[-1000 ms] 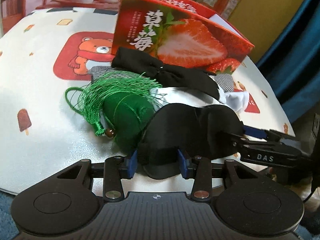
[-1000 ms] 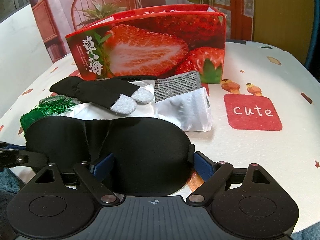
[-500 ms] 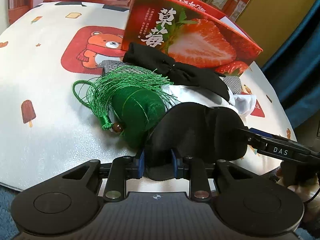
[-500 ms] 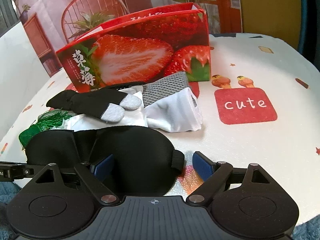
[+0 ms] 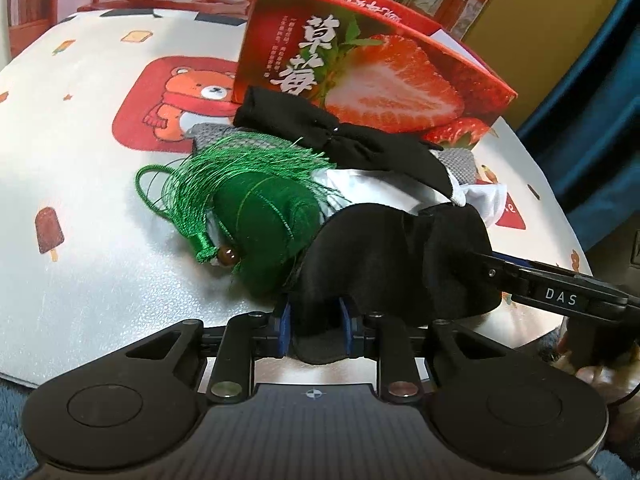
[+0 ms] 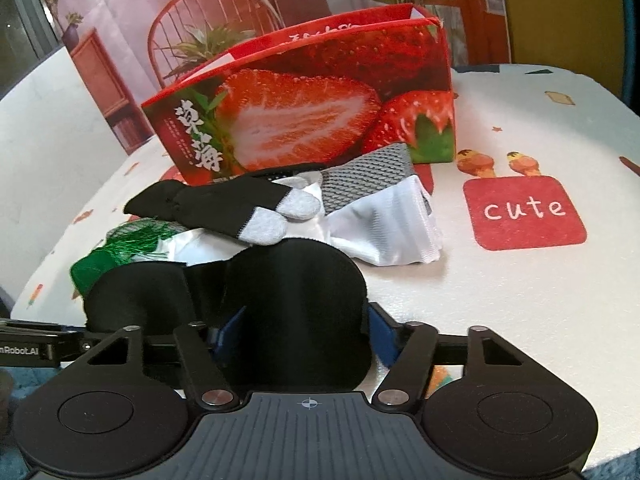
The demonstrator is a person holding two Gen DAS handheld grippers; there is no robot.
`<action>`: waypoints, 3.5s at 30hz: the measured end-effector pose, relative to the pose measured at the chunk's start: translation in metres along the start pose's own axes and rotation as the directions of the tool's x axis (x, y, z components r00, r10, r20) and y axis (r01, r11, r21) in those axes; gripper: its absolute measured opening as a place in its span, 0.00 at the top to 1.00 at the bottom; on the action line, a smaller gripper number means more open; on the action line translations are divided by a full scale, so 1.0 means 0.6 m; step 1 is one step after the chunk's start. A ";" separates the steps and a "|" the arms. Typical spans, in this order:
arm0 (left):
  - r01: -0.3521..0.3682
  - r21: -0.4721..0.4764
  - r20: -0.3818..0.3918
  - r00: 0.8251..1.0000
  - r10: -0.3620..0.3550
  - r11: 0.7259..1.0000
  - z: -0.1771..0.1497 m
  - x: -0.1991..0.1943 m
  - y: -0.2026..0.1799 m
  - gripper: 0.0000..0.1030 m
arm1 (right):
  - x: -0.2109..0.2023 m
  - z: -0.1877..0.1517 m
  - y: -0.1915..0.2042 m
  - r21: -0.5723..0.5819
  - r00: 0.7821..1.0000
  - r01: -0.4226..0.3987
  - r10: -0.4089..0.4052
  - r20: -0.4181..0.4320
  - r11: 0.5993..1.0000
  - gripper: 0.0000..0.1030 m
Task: Organize soft objects
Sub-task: 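Raise the eye mask with the left tool and carry it toward the box, then lower the eye mask with the left tool into the red box, then open the left tool to release the eye mask in the box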
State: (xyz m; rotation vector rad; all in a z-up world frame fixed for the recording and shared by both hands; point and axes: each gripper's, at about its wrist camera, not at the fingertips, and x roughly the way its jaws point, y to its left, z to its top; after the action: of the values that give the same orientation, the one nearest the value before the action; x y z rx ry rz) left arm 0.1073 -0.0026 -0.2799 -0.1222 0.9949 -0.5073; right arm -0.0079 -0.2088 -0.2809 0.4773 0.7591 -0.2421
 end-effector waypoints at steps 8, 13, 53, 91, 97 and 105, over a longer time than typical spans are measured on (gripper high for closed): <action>0.031 0.042 0.052 0.998 -0.033 0.999 0.000 -0.020 -0.011 0.78 | -0.033 0.011 0.017 -0.042 0.997 -0.037 0.040 0.070 0.998 0.62; 0.045 0.044 0.077 0.996 -0.048 0.998 0.001 -0.032 -0.009 0.78 | -0.044 0.018 0.028 -0.072 0.995 -0.039 0.045 0.093 0.997 0.67; -0.005 0.210 0.447 0.890 -0.092 0.978 0.224 -0.152 -0.088 0.80 | -0.111 0.256 0.059 -0.125 0.917 -0.079 0.122 0.379 0.989 0.72; -0.170 0.274 0.228 0.968 0.108 0.947 0.376 0.063 -0.058 0.31 | 0.106 0.351 -0.037 -0.064 0.979 0.132 -0.120 0.164 0.989 0.28; -0.192 0.264 0.259 0.958 0.123 0.945 0.366 0.038 -0.055 0.16 | 0.086 0.345 -0.026 -0.095 0.972 0.150 -0.130 0.195 0.984 0.07; -0.207 0.255 0.265 0.954 0.138 0.945 0.329 0.004 -0.039 0.04 | 0.048 0.314 -0.010 -0.093 0.960 0.124 -0.096 0.262 0.988 0.00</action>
State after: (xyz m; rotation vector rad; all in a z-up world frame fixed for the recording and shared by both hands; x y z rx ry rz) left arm 0.2633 -0.0494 -0.1659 0.1542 0.6771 -0.4531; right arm 0.1235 -0.3086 -0.1854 0.2931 0.5422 -0.3577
